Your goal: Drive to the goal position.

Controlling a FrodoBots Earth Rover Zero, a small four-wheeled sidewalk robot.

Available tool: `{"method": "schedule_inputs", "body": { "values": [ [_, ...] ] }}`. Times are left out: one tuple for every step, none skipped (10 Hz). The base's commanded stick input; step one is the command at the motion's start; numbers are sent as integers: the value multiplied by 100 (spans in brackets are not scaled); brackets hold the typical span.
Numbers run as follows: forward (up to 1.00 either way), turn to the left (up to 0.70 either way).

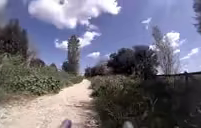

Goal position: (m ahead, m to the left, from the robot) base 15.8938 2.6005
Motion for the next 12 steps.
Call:
{"method": "schedule_inputs", "body": {
  "values": [
    [68, 1],
    [68, 34],
    [68, 30],
    [68, 9],
    [68, 2],
    [69, 0],
    [69, 0],
    [69, 0],
    [70, 0],
    [70, 0],
    [70, 0],
    [70, 0]
  ]
}}
